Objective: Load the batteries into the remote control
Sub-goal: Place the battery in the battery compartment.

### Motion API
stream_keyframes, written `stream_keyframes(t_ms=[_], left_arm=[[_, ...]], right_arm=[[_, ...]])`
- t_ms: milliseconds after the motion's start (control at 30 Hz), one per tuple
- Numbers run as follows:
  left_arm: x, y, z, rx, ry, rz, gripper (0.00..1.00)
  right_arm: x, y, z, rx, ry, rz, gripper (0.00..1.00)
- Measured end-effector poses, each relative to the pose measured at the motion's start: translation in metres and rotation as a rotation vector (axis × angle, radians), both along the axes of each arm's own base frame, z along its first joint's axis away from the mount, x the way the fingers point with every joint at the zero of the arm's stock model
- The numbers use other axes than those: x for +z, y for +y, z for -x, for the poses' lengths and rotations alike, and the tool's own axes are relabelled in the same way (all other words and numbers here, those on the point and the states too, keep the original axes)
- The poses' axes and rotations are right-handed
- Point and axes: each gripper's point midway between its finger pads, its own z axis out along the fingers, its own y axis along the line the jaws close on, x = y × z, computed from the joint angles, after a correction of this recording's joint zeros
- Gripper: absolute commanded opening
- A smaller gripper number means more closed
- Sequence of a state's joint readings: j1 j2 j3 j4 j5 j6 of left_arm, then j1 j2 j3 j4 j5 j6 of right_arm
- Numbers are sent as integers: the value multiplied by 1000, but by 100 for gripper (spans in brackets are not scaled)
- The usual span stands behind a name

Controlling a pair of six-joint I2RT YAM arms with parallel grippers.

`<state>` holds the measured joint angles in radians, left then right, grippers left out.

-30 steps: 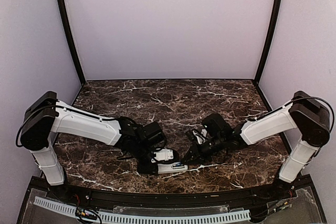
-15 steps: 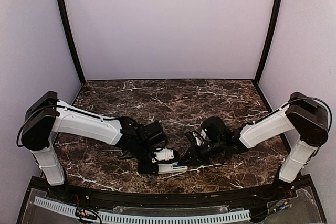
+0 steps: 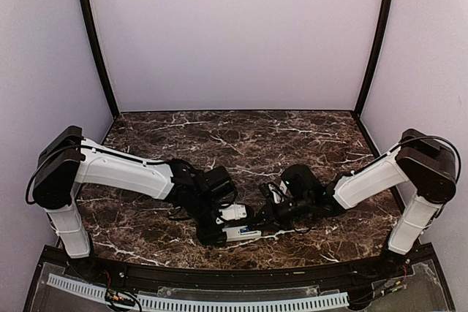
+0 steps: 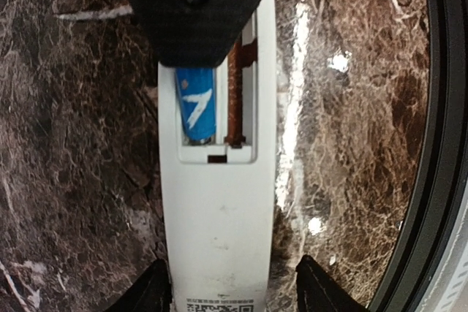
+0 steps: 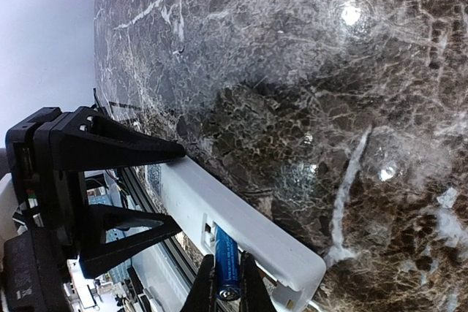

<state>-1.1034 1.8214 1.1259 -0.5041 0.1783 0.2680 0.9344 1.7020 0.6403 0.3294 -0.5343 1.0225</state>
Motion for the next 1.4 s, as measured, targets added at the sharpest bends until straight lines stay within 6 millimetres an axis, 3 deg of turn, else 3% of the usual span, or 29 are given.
stream_keyframes(t_ms=[200, 267, 300, 367, 400, 600, 833, 1400], left_arm=[[14, -20, 1, 6, 43, 98, 59], [21, -28, -1, 14, 54, 152, 50], [26, -33, -4, 21, 55, 188, 38], [37, -42, -11, 39, 55, 257, 26], [42, -47, -15, 42, 49, 290, 25], [51, -59, -29, 26, 19, 391, 28], [38, -53, -25, -28, -7, 390, 28], [18, -62, -21, -98, -14, 383, 24]], right_arm=[[0, -1, 0, -3, -12, -5, 0], [-1, 0, 0, -4, -16, -8, 0], [-1, 0, 0, -4, -18, -9, 0], [0, 0, 0, -2, -22, -11, 0], [-1, 0, 0, -1, -24, -11, 0], [0, 0, 0, 6, -35, -13, 0], [-1, 1, 0, 11, -43, -20, 0], [-2, 4, -3, 31, -60, -51, 0]])
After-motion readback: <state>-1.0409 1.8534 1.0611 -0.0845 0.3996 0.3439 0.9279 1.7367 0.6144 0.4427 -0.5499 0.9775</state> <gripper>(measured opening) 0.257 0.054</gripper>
